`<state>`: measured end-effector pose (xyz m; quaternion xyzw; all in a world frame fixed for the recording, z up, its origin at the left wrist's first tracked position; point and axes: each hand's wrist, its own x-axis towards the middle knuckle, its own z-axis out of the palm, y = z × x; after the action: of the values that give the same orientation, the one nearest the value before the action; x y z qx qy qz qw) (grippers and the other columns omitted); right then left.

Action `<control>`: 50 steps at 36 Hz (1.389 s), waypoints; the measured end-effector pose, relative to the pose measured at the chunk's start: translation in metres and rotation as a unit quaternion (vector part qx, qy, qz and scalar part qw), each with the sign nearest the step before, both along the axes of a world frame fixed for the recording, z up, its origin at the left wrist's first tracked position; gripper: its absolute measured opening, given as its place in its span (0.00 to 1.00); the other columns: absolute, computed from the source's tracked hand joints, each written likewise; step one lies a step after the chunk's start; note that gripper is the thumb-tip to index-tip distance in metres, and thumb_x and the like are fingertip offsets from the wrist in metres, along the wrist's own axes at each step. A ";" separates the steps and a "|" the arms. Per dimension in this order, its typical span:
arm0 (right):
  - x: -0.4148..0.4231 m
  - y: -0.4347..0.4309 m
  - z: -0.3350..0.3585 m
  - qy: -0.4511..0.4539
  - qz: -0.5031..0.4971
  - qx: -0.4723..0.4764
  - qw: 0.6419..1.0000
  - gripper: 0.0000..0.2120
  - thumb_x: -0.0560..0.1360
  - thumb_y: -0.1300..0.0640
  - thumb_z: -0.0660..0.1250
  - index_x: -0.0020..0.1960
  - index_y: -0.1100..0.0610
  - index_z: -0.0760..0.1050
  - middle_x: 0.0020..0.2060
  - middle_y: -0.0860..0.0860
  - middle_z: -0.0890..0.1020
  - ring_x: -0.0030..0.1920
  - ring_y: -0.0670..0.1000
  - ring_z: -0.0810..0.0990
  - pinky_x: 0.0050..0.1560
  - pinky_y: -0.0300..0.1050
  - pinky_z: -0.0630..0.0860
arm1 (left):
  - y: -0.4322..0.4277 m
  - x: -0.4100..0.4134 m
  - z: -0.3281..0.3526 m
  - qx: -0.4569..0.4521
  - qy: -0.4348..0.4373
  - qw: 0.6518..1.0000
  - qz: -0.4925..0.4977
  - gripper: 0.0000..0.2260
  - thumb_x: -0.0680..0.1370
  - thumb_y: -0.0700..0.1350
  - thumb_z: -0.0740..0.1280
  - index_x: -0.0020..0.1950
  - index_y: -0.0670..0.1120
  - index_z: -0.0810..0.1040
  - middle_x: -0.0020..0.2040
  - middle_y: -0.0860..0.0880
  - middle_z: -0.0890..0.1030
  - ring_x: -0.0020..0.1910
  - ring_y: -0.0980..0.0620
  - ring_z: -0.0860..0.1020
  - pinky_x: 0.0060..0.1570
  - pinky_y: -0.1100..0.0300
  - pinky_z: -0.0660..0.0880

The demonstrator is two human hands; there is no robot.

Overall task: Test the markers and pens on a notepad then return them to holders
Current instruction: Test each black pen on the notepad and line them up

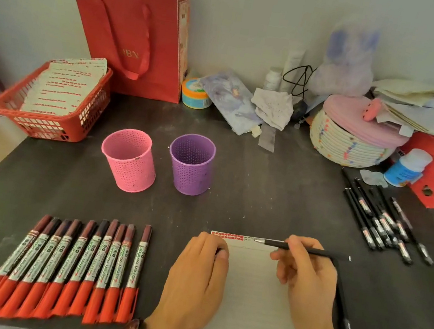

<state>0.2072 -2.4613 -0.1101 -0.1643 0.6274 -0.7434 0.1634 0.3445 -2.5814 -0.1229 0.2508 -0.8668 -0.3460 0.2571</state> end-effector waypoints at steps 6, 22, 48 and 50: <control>0.000 0.001 -0.003 0.032 0.023 0.008 0.999 0.06 0.75 0.52 0.68 0.41 0.52 0.80 0.31 0.59 0.82 0.25 0.51 0.74 0.25 0.39 0.71 | -0.005 -0.003 -0.004 0.010 -0.040 0.999 -0.002 0.13 0.82 0.58 0.55 0.63 0.60 0.74 0.50 0.65 0.72 0.52 0.60 0.75 0.47 0.69 0.71; 0.000 0.005 -0.003 0.039 0.045 -0.003 0.998 0.06 0.78 0.59 0.68 0.42 0.54 0.80 0.31 0.58 0.82 0.26 0.52 0.75 0.27 0.39 0.72 | -0.007 -0.001 -0.002 0.078 -0.003 0.997 0.011 0.08 0.74 0.63 0.60 0.53 0.70 0.71 0.49 0.70 0.75 0.54 0.65 0.75 0.49 0.77 0.69; 0.006 0.004 0.010 0.108 0.118 0.082 0.984 0.05 0.70 0.53 0.74 0.46 0.47 0.84 0.38 0.52 0.86 0.37 0.47 0.84 0.35 0.33 0.75 | -0.006 0.000 0.007 0.047 0.049 0.997 -0.022 0.11 0.76 0.51 0.70 0.58 0.55 0.82 0.54 0.61 0.80 0.47 0.60 0.77 0.44 0.74 0.72; 0.008 0.004 0.012 0.105 0.115 0.083 0.984 0.07 0.70 0.49 0.73 0.47 0.47 0.85 0.37 0.51 0.86 0.36 0.46 0.83 0.34 0.32 0.75 | -0.006 0.000 0.007 0.049 0.054 0.997 -0.022 0.11 0.76 0.51 0.69 0.58 0.56 0.82 0.54 0.62 0.79 0.47 0.60 0.77 0.44 0.74 0.71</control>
<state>0.2149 -2.4576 -0.0979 -0.2984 0.6776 -0.6437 0.1938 0.3444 -2.5877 -0.1160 0.2247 -0.8388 -0.4070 0.2834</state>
